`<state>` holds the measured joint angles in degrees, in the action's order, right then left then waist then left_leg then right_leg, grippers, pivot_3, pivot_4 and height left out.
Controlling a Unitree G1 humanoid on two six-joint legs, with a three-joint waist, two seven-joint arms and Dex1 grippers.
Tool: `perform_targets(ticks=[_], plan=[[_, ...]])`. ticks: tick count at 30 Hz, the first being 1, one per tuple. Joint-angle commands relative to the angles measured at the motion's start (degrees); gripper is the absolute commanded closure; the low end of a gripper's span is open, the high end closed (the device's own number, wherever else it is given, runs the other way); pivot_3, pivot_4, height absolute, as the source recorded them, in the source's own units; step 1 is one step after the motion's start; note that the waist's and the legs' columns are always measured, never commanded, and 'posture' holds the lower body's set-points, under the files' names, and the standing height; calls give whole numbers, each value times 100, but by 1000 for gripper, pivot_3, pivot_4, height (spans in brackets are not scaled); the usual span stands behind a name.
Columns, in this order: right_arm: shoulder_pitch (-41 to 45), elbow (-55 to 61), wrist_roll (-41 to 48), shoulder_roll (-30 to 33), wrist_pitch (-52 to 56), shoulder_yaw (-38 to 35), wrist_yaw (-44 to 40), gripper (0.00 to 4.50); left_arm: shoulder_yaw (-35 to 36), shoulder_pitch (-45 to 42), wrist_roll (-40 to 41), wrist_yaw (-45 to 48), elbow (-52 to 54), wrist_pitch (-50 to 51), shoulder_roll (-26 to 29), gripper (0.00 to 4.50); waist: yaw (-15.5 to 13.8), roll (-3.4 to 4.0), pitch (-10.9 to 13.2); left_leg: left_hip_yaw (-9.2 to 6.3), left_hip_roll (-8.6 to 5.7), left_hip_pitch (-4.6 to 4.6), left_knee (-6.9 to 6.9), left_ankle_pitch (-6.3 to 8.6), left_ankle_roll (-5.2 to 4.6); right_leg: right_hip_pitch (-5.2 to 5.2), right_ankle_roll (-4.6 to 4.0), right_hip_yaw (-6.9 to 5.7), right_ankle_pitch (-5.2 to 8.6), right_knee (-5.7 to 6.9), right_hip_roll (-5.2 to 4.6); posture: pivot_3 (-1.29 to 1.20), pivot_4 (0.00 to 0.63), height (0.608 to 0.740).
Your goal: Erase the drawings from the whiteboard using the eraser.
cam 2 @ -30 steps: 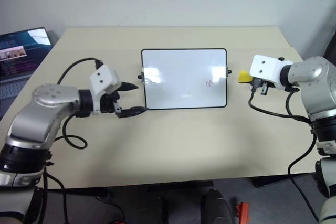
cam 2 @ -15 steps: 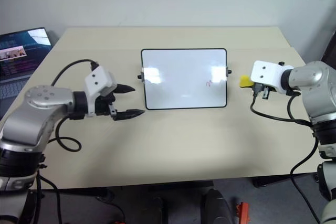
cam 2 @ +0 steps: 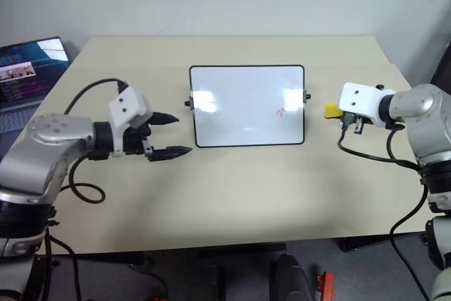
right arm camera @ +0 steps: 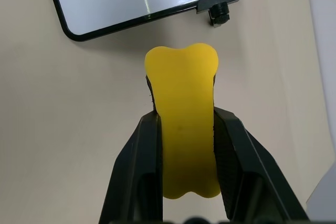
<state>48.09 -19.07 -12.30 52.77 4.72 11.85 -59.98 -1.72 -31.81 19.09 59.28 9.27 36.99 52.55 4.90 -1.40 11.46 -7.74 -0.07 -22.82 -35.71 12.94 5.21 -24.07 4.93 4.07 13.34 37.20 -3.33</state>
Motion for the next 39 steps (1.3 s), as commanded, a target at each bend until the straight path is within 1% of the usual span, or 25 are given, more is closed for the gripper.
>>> perform_targets(ticks=[1,5,8,10,13,15,22,34,39], plan=[[176,6,-12,39,-100,-142,56,3533,265,10,82,-37,258,25,113,0,-1,0,0,0,0,0,0,0,0,0,0,0,0,0,0,0,150,740],[224,-20,-13,21,-94,-141,64,3533,290,45,62,-73,271,27,115,0,-1,0,0,0,0,0,-1,0,0,0,0,0,0,0,0,0,150,740],[221,-9,20,3,-84,-201,141,3533,296,16,8,-208,264,-13,3,0,-2,0,0,0,0,0,-1,0,0,0,0,0,0,1,0,0,150,740],[255,-3,90,-52,-137,-283,253,3533,306,-51,-8,-320,215,-25,-70,0,-1,0,0,0,0,0,-2,0,0,1,0,0,0,1,0,0,150,740],[505,-31,219,-281,-67,-477,591,3533,237,-74,-1,-260,204,-45,-41,0,14,1,1,1,0,0,-3,0,0,0,0,1,-1,2,0,0,150,740],[631,-80,227,-375,1,-553,750,3533,240,-144,-10,-295,163,-82,-85,0,14,1,1,1,0,1,-3,0,0,0,-1,1,-1,5,0,0,150,740],[663,-234,102,-385,40,-540,936,3533,343,-535,-213,-700,-222,-493,-353,0,-40,0,0,-2,-2,-2,-6,0,0,3,1,-1,-3,-1,-1,0,150,740],[791,-298,116,-477,272,-522,1062,3533,378,-791,-272,-926,-332,-662,-601,0,-1,1,1,-2,-2,-1,-6,0,0,1,0,0,-3,4,-1,0,150,740],[748,-223,139,-488,318,-521,1050,3533,347,-777,-250,-858,-304,-641,-580,0,-3,1,1,-2,-2,-1,-6,0,0,1,1,0,-3,3,-1,0,150,740]])
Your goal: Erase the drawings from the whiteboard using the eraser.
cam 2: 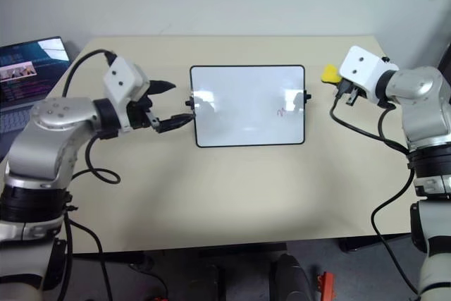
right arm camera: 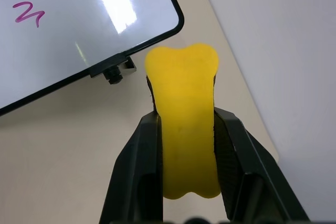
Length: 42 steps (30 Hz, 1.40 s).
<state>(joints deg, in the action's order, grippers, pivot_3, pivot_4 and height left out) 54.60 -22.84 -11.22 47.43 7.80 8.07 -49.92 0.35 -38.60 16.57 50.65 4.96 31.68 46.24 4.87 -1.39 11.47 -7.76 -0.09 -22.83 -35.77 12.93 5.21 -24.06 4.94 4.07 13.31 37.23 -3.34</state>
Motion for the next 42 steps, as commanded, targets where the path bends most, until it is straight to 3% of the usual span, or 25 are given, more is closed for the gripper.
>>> perform_targets(ticks=[1,7,12,16,21,30,42], plan=[[95,158,34,42,12,-140,41,3533,132,-97,13,26,132,-95,54,0,1,0,0,0,0,0,0,0,0,0,0,0,0,0,0,0,150,740],[-2,517,293,-130,175,-115,-195,3533,128,-1,9,121,179,-47,139,0,12,0,0,0,0,0,0,0,0,0,0,0,0,1,0,0,150,740],[-61,877,192,-716,440,245,-176,3533,149,101,-40,93,110,-45,143,0,22,0,0,-1,1,2,-2,0,0,0,0,0,0,6,0,0,150,740],[3,1033,-106,-1387,625,726,8,3533,-6,163,-108,143,134,-25,141,0,26,0,0,-1,0,4,-7,0,0,-1,0,0,0,16,0,0,150,740],[130,643,-558,-1632,560,1125,209,3533,-9,260,-93,174,222,26,183,0,-27,-1,-1,-10,-4,2,-15,0,1,-5,-1,-3,0,39,0,0,150,740],[248,-383,-893,-1586,43,1251,453,3533,52,359,-58,160,343,105,218,0,-2,-2,-1,-9,-4,5,-18,-1,1,-5,-1,-2,0,45,0,0,150,740],[283,-1145,-1462,-1318,295,1455,555,3533,14,281,-72,177,301,95,187,0,1,-5,-3,-7,-4,41,-24,-2,1,27,0,0,1,55,0,0,150,740]])
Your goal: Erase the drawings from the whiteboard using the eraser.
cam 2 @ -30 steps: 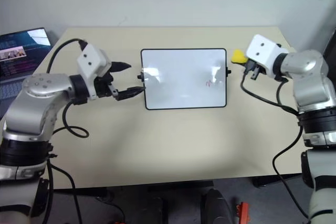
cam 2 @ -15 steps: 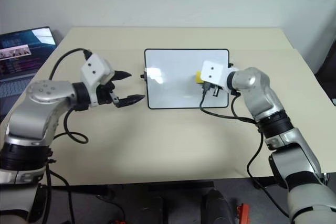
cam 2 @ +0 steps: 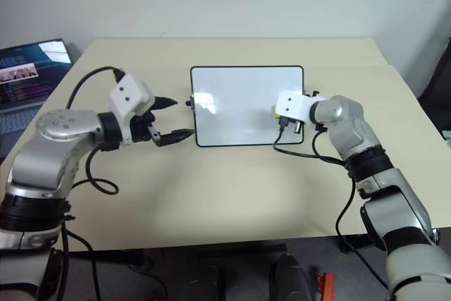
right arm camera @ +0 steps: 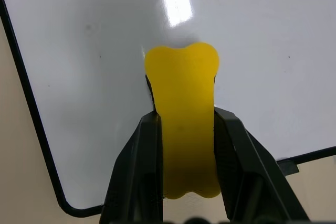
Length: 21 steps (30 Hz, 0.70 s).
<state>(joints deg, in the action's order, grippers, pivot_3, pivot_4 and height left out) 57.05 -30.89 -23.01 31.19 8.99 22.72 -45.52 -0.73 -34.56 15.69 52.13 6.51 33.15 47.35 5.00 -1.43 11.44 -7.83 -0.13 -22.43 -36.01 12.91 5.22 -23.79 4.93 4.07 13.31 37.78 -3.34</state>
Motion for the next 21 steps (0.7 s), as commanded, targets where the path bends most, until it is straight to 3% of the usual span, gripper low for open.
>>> perform_targets(ticks=[1,4,15,21], plan=[[31,-387,-312,361,148,-15,119,3533,123,-125,17,29,145,-51,76,0,-25,-1,0,-1,0,14,0,0,0,16,1,-1,1,-3,0,0,150,740],[16,-476,-331,475,57,-3,95,3534,124,-125,15,35,142,-56,78,0,-50,-10,-6,-1,-2,60,0,0,0,64,26,0,17,-13,0,0,150,740],[155,-486,-261,384,-17,-20,-52,3535,135,-117,9,43,164,-43,89,0,-8,-13,-7,0,0,66,0,0,0,63,24,2,13,-6,0,0,150,740],[-60,838,1057,637,797,-1108,-1036,3536,207,-61,73,57,265,39,125,0,-2,-6,1,-1,1,55,6,0,-1,51,24,1,14,-7,1,0,150,740]])
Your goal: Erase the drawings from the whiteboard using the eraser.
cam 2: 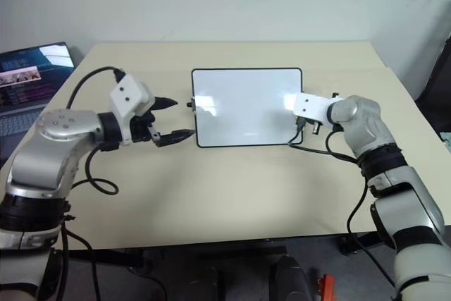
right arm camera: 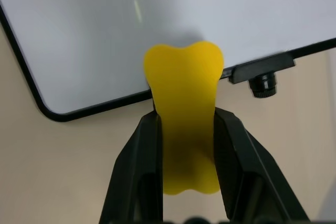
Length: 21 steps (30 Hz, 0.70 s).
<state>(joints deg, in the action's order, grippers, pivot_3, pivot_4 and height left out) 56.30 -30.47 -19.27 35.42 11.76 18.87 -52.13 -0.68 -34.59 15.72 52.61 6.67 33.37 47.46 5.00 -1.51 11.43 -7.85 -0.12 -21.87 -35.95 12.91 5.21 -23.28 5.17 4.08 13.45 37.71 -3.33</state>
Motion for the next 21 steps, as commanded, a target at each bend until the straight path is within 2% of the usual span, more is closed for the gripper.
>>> perform_targets(ticks=[1,5,9,14,17,21], plan=[[-32,975,842,271,824,-945,-373,3536,231,-30,119,22,285,56,111,0,-7,3,2,-1,0,-6,4,0,0,-4,-1,-1,0,-4,0,0,150,740],[-293,1371,1349,506,2214,-1815,-115,3536,229,107,428,265,535,233,102,0,-33,2,2,-2,0,-12,8,3,0,-5,-23,-2,-11,-14,-1,0,150,740],[-905,1470,1432,999,3505,-2585,515,3537,-145,8,780,574,757,471,-184,0,-140,1,1,-4,2,-22,18,4,-2,-3,-25,-8,-12,-46,-1,0,150,740],[-1623,1762,1571,1407,4799,-2617,600,3537,-556,-319,779,700,550,588,-489,0,-161,5,4,4,0,-33,17,5,-4,-3,-22,-5,-13,-64,-2,0,150,740],[-1995,1492,1639,1518,5109,-2594,722,3537,-994,-537,790,1019,320,653,-741,0,-129,6,3,7,1,-28,17,5,-5,-2,-15,-3,-10,-63,-2,0,150,740],[-2033,1282,1773,1542,5107,-2622,901,3537,-1269,-618,658,1236,214,504,-785,0,-43,13,7,14,1,-25,17,5,-5,-1,3,3,-1,-62,-2,0,150,740]])
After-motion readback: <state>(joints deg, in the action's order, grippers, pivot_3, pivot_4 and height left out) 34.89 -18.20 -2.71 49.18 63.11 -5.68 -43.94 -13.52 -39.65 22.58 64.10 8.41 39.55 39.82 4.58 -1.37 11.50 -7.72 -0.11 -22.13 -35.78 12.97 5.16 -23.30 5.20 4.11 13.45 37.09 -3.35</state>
